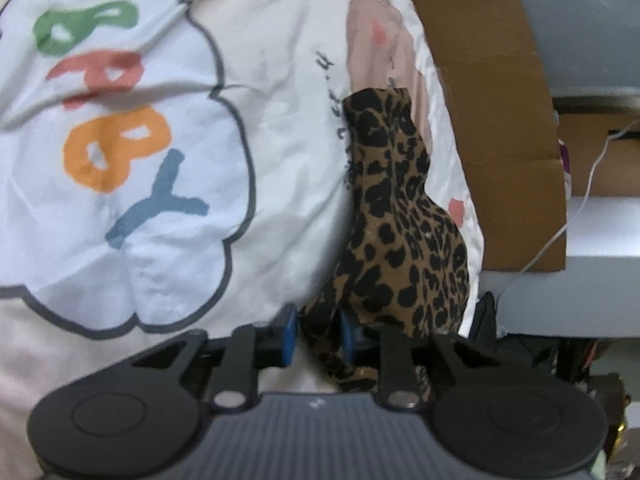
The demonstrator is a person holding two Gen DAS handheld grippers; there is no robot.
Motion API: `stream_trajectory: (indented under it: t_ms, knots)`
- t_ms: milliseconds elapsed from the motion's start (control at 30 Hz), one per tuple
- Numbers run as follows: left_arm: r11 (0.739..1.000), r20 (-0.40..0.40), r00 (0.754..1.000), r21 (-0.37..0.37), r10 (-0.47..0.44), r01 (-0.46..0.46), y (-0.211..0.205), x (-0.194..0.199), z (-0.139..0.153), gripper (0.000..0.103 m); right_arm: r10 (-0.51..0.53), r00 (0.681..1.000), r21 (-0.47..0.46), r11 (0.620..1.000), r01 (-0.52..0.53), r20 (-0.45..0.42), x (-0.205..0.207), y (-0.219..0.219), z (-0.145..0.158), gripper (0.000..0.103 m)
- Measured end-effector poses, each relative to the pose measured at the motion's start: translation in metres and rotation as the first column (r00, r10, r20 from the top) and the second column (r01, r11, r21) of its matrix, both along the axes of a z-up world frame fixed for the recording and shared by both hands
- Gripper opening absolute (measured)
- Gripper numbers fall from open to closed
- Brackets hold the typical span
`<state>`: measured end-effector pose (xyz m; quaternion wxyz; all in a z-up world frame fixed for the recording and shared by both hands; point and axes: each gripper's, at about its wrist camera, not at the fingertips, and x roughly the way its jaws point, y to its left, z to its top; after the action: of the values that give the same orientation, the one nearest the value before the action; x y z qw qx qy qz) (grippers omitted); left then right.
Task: Fold clothes
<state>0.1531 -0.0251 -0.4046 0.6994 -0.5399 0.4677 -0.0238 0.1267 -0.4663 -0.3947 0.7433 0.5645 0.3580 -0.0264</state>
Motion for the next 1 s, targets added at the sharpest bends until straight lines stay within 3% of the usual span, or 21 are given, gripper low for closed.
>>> stream_trajectory:
  t_ms: [67, 200, 267, 333, 367, 500, 733, 1000]
  knots:
    - [1.000, 0.004, 1.000, -0.010, -0.002, 0.002, 0.000, 0.001, -0.001, 0.038, -0.002, 1.000, 0.005, 1.000, 0.002, -0.001, 0.000, 0.002, -0.002, 0.024]
    - [0.999, 0.021, 1.000, -0.035, -0.012, 0.013, 0.002, 0.008, -0.005, 0.039, -0.006, 1.000, 0.014, 1.000, 0.006, -0.001, 0.004, 0.006, -0.006, 0.027]
    - [0.999, 0.027, 1.000, -0.043, -0.016, 0.017, 0.002, 0.012, -0.007, 0.034, -0.009, 1.000, 0.021, 1.000, 0.009, -0.001, 0.006, 0.006, -0.008, 0.028]
    - [0.999, 0.031, 0.999, -0.035, -0.030, 0.031, 0.002, 0.014, -0.006, 0.020, -0.016, 1.000, 0.036, 0.999, 0.016, 0.002, 0.007, 0.006, -0.010, 0.027]
    - [0.999, 0.034, 0.999, -0.034, -0.035, 0.036, 0.002, 0.014, -0.006, 0.015, -0.016, 1.000, 0.041, 0.999, 0.016, 0.005, 0.007, 0.005, -0.010, 0.022]
    - [0.997, 0.053, 0.997, -0.046, -0.055, 0.057, 0.005, 0.015, 0.000, 0.008, -0.011, 1.000, 0.052, 0.999, 0.011, 0.004, 0.007, 0.005, -0.010, 0.014]
    - [0.996, 0.101, 0.991, -0.031, -0.083, 0.086, 0.019, 0.016, 0.031, 0.006, 0.009, 1.000, 0.093, 0.996, -0.010, 0.011, 0.005, 0.010, -0.005, 0.009]
    - [0.996, 0.091, 0.991, 0.019, -0.094, 0.093, 0.037, 0.001, 0.055, 0.006, 0.072, 0.997, 0.122, 0.990, -0.072, 0.006, -0.001, 0.028, 0.000, 0.009]
